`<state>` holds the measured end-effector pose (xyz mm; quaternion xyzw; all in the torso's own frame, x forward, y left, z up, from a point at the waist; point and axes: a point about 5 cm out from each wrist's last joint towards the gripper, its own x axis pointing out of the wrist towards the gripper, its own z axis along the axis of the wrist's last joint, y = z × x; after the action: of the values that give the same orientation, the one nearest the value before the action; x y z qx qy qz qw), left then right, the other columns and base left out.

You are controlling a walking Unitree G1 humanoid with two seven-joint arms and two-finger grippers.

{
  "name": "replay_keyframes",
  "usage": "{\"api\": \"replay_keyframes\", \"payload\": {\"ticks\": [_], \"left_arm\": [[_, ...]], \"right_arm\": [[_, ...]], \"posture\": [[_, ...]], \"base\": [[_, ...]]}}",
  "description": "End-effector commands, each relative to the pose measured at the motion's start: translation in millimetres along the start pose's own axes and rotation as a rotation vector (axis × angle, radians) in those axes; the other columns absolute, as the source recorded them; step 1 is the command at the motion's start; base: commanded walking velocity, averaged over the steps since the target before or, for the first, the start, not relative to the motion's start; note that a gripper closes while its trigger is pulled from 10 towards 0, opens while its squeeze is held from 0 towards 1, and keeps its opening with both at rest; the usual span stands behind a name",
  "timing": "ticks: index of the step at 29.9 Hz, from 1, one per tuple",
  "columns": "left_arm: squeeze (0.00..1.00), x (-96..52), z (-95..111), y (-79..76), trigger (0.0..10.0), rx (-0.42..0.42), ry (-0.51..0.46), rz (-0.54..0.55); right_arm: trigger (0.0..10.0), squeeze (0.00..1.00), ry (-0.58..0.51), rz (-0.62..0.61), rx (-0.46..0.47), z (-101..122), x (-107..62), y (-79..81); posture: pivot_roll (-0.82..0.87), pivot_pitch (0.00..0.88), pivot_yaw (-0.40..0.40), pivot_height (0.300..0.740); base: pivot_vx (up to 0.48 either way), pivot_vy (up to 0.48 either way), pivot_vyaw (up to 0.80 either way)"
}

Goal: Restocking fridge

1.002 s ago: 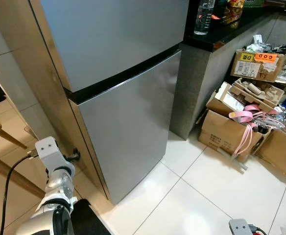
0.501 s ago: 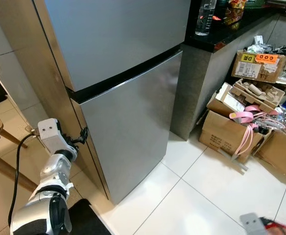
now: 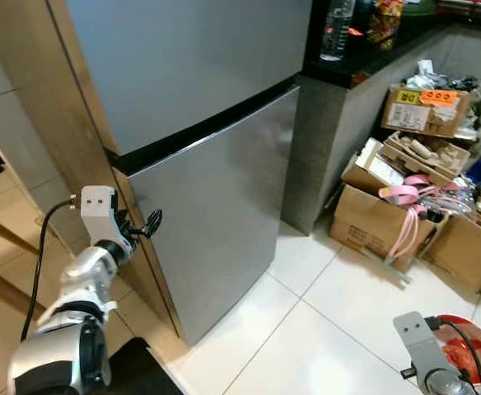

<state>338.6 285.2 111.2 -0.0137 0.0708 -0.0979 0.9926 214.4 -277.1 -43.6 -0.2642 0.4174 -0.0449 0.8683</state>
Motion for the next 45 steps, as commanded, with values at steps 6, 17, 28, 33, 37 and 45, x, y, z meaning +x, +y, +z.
{"api": "replay_keyframes", "payload": {"ticks": [6,17,28,33,37,45], "left_arm": [[0.00,-8.1,7.9,16.7,10.0,0.044,0.025,0.023],[0.00,-8.8,22.0,25.4,10.0,-0.026,-0.001,0.016],[0.00,-4.9,29.4,20.3,10.0,0.026,0.028,-0.081],[0.00,-3.8,38.9,20.1,10.0,0.081,0.006,-0.110],[0.00,0.3,56.6,19.3,10.0,0.118,-0.040,-0.133],[0.00,21.2,89.5,-15.6,10.0,0.174,-0.161,-0.363]], "right_arm": [[10.0,0.00,-0.013,-0.009,-0.016,-1.1,-0.5,-1.2],[10.0,0.00,-0.098,0.007,-0.098,21.6,2.5,-9.1],[10.0,0.00,-0.152,-0.043,-0.126,26.3,1.1,-38.5],[10.0,0.00,-0.196,-0.064,-0.115,34.3,0.8,-43.0],[10.0,0.00,-0.239,-0.064,-0.123,44.9,1.1,-41.3],[10.0,0.00,-0.305,-0.070,-0.122,61.5,0.9,-38.7]], "posture": [[-0.07,0.000,-0.017,0.740],[-0.09,0.000,-0.069,0.740],[-0.10,0.098,-0.120,0.740],[-0.09,0.124,-0.107,0.740],[-0.08,0.147,-0.099,0.740],[-0.09,0.171,-0.071,0.740]], "base": [[0.000,0.000,0.00],[0.000,0.000,0.00],[0.000,0.000,0.00],[0.000,0.000,0.00],[0.000,0.000,0.00],[0.000,0.000,0.00]]}}
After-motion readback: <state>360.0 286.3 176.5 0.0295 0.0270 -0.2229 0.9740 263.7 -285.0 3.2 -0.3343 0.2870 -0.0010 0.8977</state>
